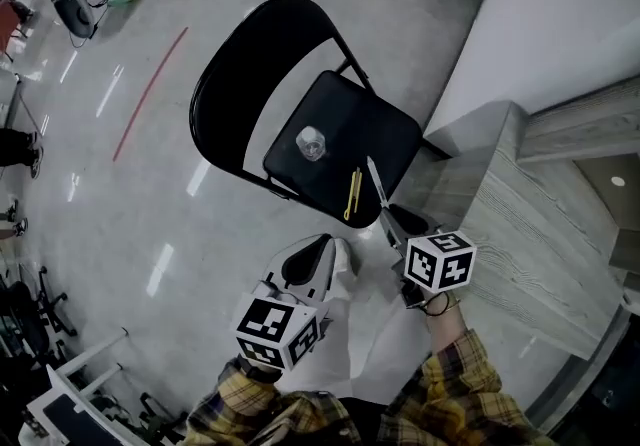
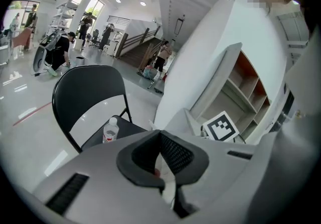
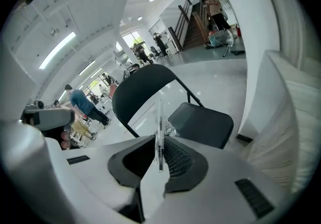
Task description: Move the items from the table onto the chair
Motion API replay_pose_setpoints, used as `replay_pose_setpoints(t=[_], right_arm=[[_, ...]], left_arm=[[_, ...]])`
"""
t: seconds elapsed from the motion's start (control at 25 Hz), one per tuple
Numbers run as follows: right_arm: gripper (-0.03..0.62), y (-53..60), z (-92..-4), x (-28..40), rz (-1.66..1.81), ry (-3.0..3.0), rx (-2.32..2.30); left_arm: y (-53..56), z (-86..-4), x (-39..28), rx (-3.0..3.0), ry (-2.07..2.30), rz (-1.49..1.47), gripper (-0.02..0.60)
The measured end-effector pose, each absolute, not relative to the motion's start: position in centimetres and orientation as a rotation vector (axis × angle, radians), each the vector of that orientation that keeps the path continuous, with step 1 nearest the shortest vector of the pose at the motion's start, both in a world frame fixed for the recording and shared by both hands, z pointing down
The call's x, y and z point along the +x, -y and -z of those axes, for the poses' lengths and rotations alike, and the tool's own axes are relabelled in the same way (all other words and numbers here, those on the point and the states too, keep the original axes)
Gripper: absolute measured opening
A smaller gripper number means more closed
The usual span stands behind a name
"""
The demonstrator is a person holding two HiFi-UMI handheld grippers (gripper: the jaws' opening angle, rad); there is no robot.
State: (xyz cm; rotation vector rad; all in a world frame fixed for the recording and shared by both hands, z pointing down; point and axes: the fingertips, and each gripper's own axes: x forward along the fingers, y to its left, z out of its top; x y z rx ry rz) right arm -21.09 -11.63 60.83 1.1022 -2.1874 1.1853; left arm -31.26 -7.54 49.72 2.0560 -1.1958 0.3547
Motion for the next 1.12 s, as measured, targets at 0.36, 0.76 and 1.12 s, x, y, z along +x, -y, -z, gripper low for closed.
replay_pose_setpoints(t=[0.36, 0.76, 1.12], right_arm=[[0.066, 15.4, -76.0, -25.3, -1.377, 1.972, 1.172], [0.066, 15.6, -88.0, -27.3, -1.419, 1.794, 1.139], [0.067, 15.3, -89.0, -27.3, -1.346, 1.783, 1.098]], left_arm=[[6.4, -57.9, -36.6, 1.897, 1.244, -0.383, 0.003], [5.0, -64.0, -38.5, 1.771, 1.243, -0.43, 0.003], [5.6, -65.2, -38.3, 1.757, 1.238, -0.418, 0.003]])
